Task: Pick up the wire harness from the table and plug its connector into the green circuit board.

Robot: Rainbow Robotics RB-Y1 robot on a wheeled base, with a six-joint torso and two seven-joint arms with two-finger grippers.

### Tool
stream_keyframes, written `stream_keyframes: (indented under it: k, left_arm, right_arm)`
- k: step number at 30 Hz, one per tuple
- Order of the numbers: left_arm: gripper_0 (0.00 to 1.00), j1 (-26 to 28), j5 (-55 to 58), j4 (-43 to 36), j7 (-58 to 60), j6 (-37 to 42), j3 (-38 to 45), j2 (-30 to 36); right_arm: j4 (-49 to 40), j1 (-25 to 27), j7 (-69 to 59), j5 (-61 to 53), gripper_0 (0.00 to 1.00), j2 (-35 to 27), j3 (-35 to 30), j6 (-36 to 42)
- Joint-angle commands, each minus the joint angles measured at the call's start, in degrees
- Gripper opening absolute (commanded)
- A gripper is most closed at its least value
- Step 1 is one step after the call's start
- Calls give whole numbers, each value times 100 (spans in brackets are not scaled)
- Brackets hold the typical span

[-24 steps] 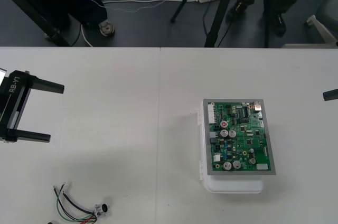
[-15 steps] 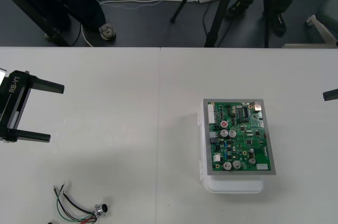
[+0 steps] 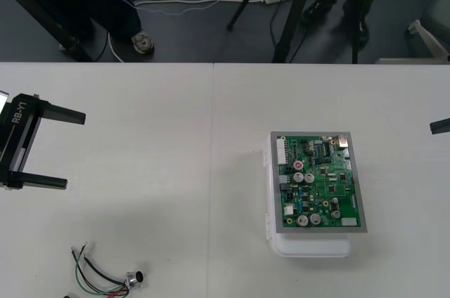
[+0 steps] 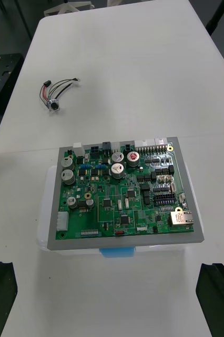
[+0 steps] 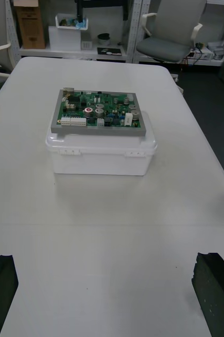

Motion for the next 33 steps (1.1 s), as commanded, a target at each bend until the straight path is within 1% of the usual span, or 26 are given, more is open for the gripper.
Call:
stream_keyframes:
  k: [1, 33]
  left_arm:
    - [98, 69, -23, -16, -280, -85, 74, -44]
    - [98, 69, -23, -16, -280, -85, 74, -44]
  right_arm:
    - [-76, -7, 237, -41, 100, -233, -8, -42]
    - [-76, -7, 237, -41, 100, -233, -8, -42]
